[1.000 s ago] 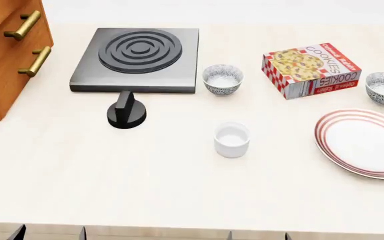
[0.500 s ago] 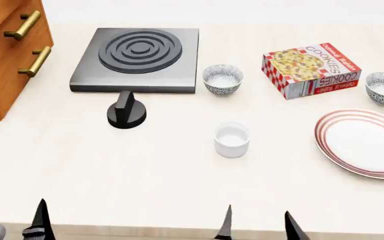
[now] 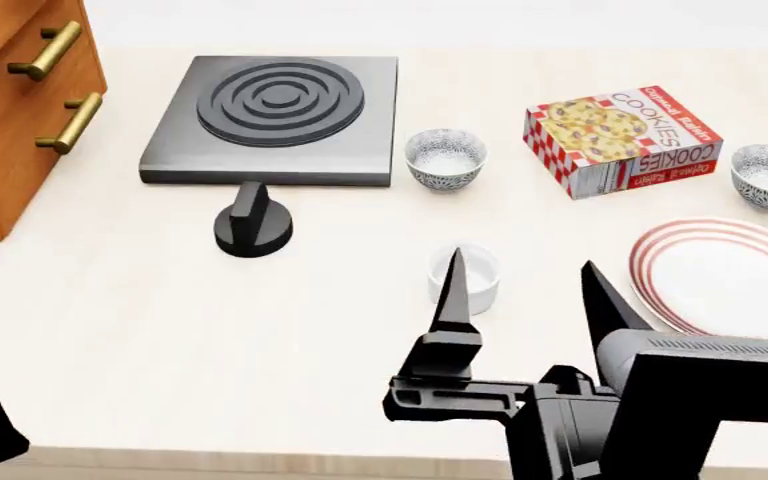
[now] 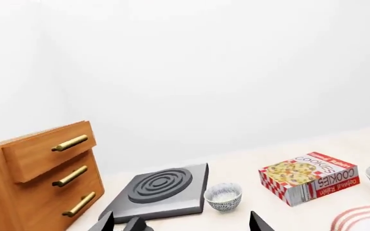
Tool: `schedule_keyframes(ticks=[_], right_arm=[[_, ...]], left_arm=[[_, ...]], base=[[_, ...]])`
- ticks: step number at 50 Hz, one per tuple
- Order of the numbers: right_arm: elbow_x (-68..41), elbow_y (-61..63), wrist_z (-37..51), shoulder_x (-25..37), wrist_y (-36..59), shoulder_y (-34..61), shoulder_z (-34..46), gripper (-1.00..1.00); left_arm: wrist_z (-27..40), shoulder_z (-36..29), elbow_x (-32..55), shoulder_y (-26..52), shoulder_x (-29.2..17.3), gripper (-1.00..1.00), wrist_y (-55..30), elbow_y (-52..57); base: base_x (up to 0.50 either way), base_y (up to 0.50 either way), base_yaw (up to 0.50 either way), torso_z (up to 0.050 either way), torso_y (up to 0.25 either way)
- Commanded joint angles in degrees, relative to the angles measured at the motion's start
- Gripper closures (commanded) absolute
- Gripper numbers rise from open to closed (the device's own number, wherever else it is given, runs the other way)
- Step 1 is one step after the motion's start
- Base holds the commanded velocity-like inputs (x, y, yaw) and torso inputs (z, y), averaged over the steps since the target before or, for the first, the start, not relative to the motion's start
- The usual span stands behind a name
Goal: Pick the akita bowl next to the plate and place it on the plate.
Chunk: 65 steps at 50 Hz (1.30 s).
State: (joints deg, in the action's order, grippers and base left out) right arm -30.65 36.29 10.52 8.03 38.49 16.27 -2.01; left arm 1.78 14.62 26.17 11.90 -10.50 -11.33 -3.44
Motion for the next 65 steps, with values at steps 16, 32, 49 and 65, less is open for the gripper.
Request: schedule_keyframes(ticks=[16, 32, 49, 65], right_arm=[[-1.0, -0.1, 1.2, 1.7, 0.6, 1.6, 1.0, -1.00], [-1.7, -1.0, 1.7, 2.3, 0.4, 1.6, 1.3, -1.00], [-1.3, -1.7, 2.4, 3.0, -0.3, 1.6, 2.1, -1.00], [-1.8, -2.2, 2.8, 3.6, -0.6, 1.7, 2.3, -1.00]], left_arm=[[0.4, 0.4, 0.9, 1.1, -0.4, -1.00, 1.2, -2.8], [-0.3, 0.0, 1.0, 1.2, -0.6, -1.00, 2.7, -4.5], [0.6, -0.6, 1.3, 0.6, -1.0, -1.00, 2.0, -2.8], [0.3, -1.1, 1.1, 1.1, -1.2, -1.00, 3.2, -4.5]], base=[[0.00, -0.38, 0.00, 0.000, 0.000], [0.00, -0.48, 0.00, 0.000, 0.000], [0.00, -0.47, 0.00, 0.000, 0.000], [0.00, -0.47, 0.00, 0.000, 0.000]])
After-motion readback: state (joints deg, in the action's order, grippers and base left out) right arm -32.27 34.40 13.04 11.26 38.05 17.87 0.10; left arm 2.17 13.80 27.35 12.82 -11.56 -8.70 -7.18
